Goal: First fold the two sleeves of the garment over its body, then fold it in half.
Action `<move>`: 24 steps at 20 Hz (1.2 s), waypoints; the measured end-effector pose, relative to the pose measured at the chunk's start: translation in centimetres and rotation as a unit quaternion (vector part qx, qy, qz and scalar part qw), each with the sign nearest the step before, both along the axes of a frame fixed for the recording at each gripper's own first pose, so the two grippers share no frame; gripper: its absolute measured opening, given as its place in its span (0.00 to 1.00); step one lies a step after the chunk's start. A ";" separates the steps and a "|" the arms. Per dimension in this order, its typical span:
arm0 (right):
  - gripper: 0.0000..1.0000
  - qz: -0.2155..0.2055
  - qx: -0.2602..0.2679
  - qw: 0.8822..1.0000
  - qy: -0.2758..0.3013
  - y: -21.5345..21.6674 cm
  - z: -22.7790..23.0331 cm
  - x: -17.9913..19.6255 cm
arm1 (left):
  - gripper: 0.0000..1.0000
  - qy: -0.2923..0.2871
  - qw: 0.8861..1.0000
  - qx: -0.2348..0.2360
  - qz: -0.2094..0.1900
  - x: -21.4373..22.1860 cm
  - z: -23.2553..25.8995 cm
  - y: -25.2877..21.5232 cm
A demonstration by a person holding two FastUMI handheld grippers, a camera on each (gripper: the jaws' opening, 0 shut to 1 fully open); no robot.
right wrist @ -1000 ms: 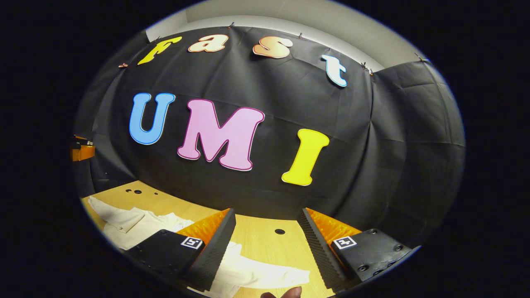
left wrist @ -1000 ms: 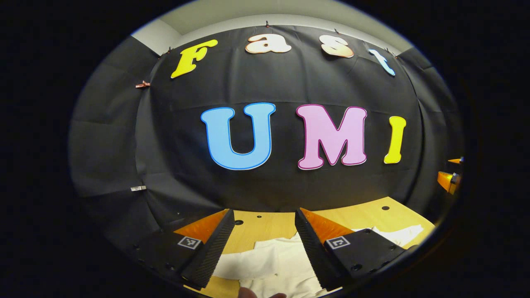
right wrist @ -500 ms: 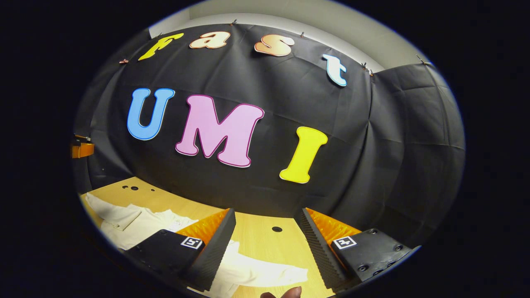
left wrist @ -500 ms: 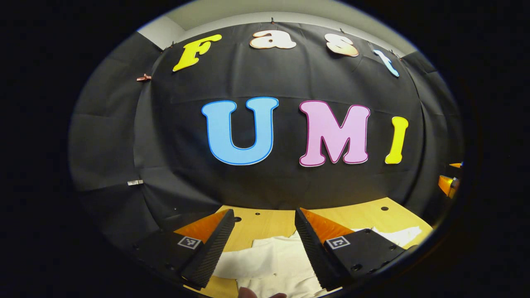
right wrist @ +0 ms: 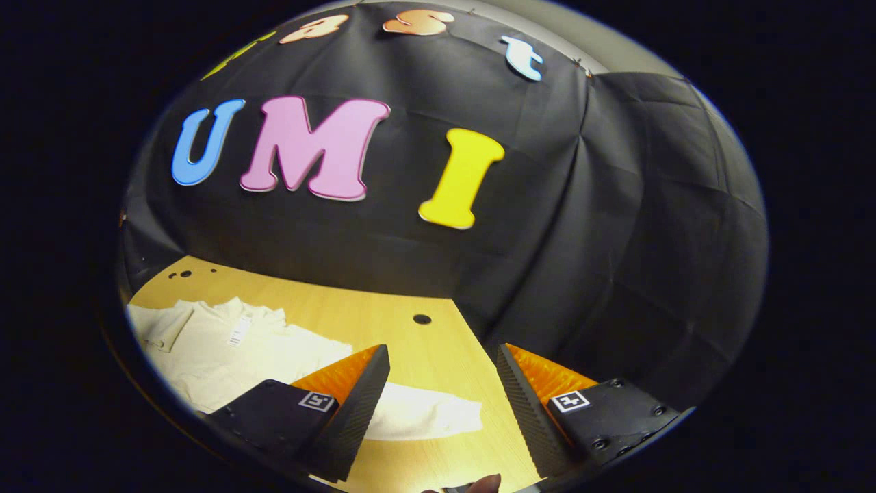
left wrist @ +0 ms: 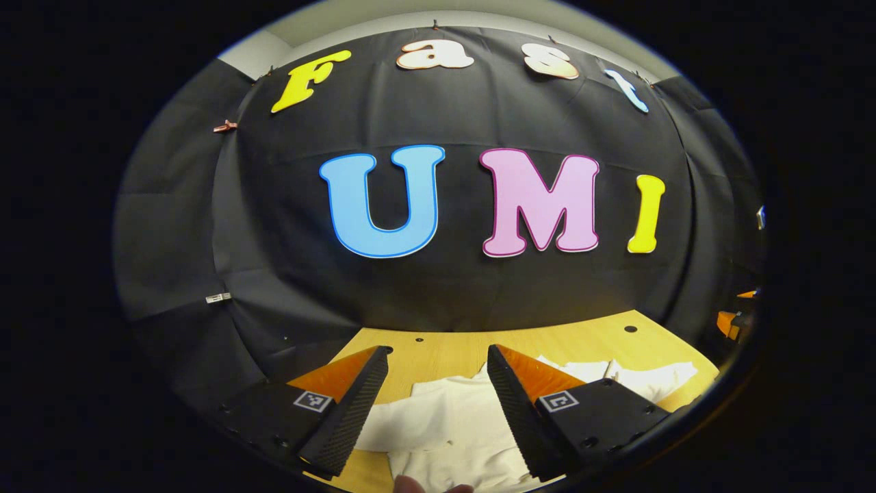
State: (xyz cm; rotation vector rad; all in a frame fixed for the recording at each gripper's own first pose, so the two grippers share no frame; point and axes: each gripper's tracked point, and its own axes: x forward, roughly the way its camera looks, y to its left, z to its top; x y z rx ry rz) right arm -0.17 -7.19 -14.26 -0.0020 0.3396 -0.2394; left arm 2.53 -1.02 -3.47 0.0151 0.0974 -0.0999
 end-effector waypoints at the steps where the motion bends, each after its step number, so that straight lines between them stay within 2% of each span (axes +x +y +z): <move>1: 0.97 -0.005 -0.003 1.000 0.014 -0.6 -1.5 0.1 | 0.94 0.004 1.000 0.004 -0.002 -0.1 -0.1 -0.2; 3: 0.97 -0.003 0.002 0.999 0.043 -1.7 -4.7 0.2 | 0.94 0.015 1.000 0.006 -0.004 -0.1 -0.7 -0.5; 7: 0.98 0.023 0.071 0.989 0.124 -1.1 -12.3 0.6 | 0.94 0.032 0.999 0.010 0.003 -0.9 -2.0 -1.3; 12: 0.97 0.001 0.103 0.978 0.183 -2.6 -18.3 1.6 | 0.94 0.046 0.999 0.022 0.004 -1.5 -3.0 -1.9; 16: 0.97 -0.009 0.132 0.969 0.208 -3.5 -21.0 2.7 | 0.96 0.055 0.998 0.030 0.018 -1.5 -3.6 -1.4; 24: 0.96 -0.012 0.152 0.951 0.267 -4.2 -25.6 3.1 | 0.95 0.067 0.996 0.030 0.047 -1.7 -4.2 0.1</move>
